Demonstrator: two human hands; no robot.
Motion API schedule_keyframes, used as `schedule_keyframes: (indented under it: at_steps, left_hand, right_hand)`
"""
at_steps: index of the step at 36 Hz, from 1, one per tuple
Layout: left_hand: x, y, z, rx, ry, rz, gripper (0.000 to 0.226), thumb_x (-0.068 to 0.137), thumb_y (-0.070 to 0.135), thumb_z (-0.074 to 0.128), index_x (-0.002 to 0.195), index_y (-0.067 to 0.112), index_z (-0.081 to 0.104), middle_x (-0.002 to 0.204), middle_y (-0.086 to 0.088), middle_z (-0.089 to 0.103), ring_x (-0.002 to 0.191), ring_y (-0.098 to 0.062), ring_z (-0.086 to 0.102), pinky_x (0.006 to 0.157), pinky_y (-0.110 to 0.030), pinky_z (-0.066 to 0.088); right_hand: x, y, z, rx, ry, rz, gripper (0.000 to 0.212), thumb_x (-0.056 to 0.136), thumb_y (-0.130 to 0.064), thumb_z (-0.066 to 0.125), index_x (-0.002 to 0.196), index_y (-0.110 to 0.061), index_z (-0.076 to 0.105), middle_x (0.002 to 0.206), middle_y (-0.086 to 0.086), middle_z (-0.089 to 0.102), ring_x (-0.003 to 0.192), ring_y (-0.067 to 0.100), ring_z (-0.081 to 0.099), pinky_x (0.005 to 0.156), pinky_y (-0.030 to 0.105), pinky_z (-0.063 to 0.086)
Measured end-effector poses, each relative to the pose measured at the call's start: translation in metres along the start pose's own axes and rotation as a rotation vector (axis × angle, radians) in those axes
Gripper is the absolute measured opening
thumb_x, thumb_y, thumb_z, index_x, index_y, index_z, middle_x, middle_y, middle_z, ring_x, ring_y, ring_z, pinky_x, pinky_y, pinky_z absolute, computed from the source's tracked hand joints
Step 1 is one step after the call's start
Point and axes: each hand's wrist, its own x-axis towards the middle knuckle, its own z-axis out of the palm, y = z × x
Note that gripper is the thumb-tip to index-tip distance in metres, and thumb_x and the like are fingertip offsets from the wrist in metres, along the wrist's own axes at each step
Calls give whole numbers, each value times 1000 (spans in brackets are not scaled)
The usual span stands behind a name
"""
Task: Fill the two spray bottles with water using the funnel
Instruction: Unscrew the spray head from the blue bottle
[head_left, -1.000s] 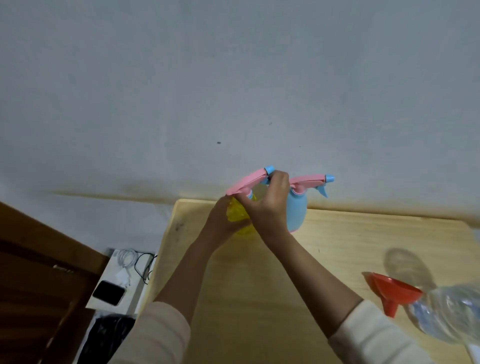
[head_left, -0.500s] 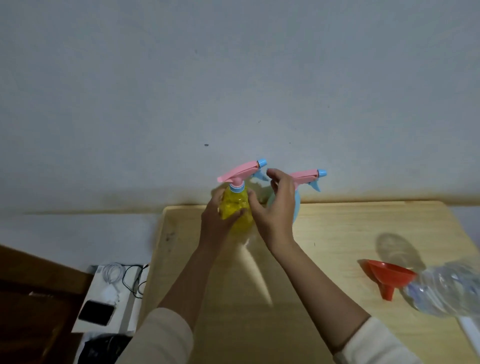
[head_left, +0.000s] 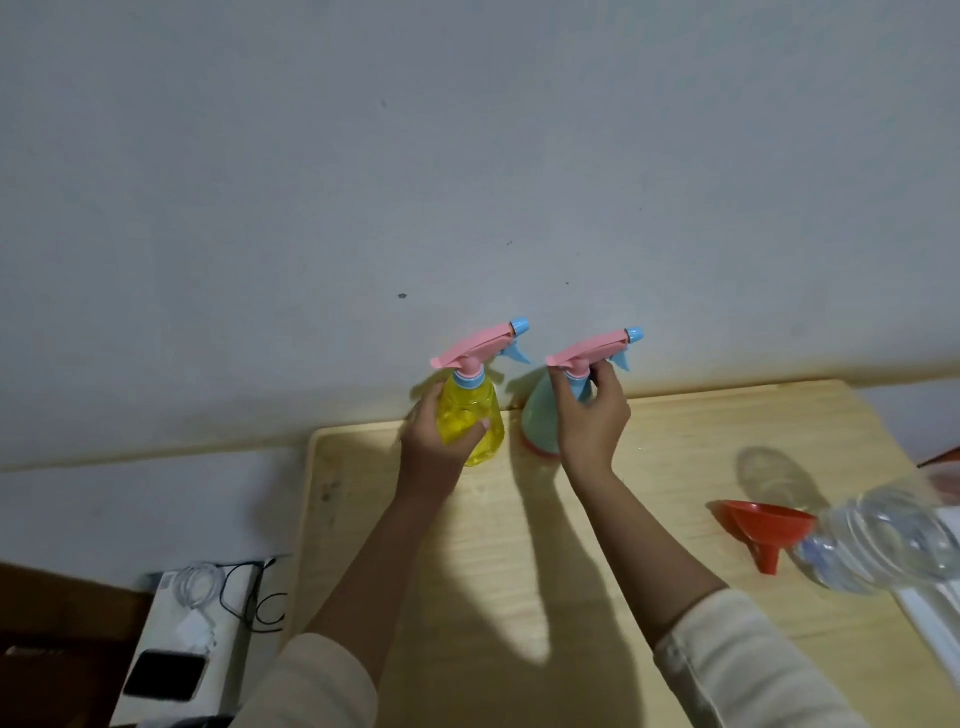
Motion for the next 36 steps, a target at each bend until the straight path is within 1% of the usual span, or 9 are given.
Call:
schedule_keyframes:
  at_steps: [5, 9, 13, 16, 19, 24, 28, 31, 36]
  left_hand:
    - [-32, 13, 8, 36, 166, -19, 71, 74, 22, 70, 136, 2, 43, 137, -17, 46, 129, -30, 42, 108, -34, 34]
    - [-88, 33, 28, -14, 115, 33, 72, 79, 13, 74, 140, 3, 38, 140, -13, 42, 123, -19, 43, 94, -3, 33]
    - [-123, 31, 53, 212, -52, 293, 101, 61, 60, 72, 142, 16, 31, 142, -4, 44, 130, -23, 44, 104, -40, 42]
    - [-138, 34, 60, 276, -90, 329, 101, 59, 59, 69, 142, 24, 24, 135, -2, 51, 119, -20, 52, 96, -35, 47]
    - [-155, 39, 61, 309, -120, 379, 96, 61, 55, 65, 143, 21, 27, 134, -2, 53, 109, -22, 56, 87, -35, 51]
    - [-173, 65, 56, 269, -341, 210, 100, 61, 54, 67, 145, 43, 16, 137, 13, 45, 114, -15, 52, 91, -29, 46]
    - [-181, 86, 51, 223, -412, 201, 92, 66, 49, 72, 135, 60, 13, 121, 14, 52, 102, -16, 56, 66, -19, 50]
    - [-188, 98, 48, 93, -469, 175, 83, 67, 41, 75, 126, 67, 22, 117, 18, 56, 104, -14, 59, 81, -32, 54]
    - [-201, 100, 43, -248, -592, 83, 83, 66, 30, 79, 136, 47, 37, 130, 18, 54, 116, -9, 57, 87, -29, 52]
  right_hand:
    - [-11, -5, -25, 18, -40, -10, 16, 83, -25, 69, 80, -17, 56, 69, -12, 53, 66, -2, 48, 59, 10, 34]
    - [-22, -10, -58, 27, -128, -34, 16, 79, -29, 73, 85, -16, 67, 78, -7, 67, 78, 4, 59, 72, 18, 45]
    - [-34, -18, -90, 85, -168, -31, 21, 75, -30, 77, 71, -12, 67, 59, 0, 59, 59, 9, 50, 56, 20, 39]
    - [-39, -21, -114, 105, -247, 15, 35, 77, -30, 75, 58, -8, 55, 49, 2, 41, 52, 10, 34, 52, 24, 27]
    - [-41, -22, -139, 150, -329, 69, 43, 78, -30, 75, 66, 6, 54, 55, 16, 39, 57, 18, 34, 58, 29, 25]
    - [-36, -30, -175, 198, -379, 132, 36, 80, -18, 74, 50, -15, 53, 42, -11, 37, 45, 7, 32, 49, 21, 25]
    - [-34, -35, -191, 302, -377, 146, 28, 80, -18, 73, 65, 3, 63, 54, 0, 50, 54, 9, 43, 55, 18, 34]
    - [-35, -38, -199, 367, -419, 146, 46, 75, -28, 75, 81, 15, 60, 72, 11, 53, 70, 18, 46, 70, 29, 36]
    - [-34, -47, -214, 535, -734, 194, 26, 87, -21, 60, 104, -2, 64, 96, 8, 68, 94, 19, 62, 89, 33, 48]
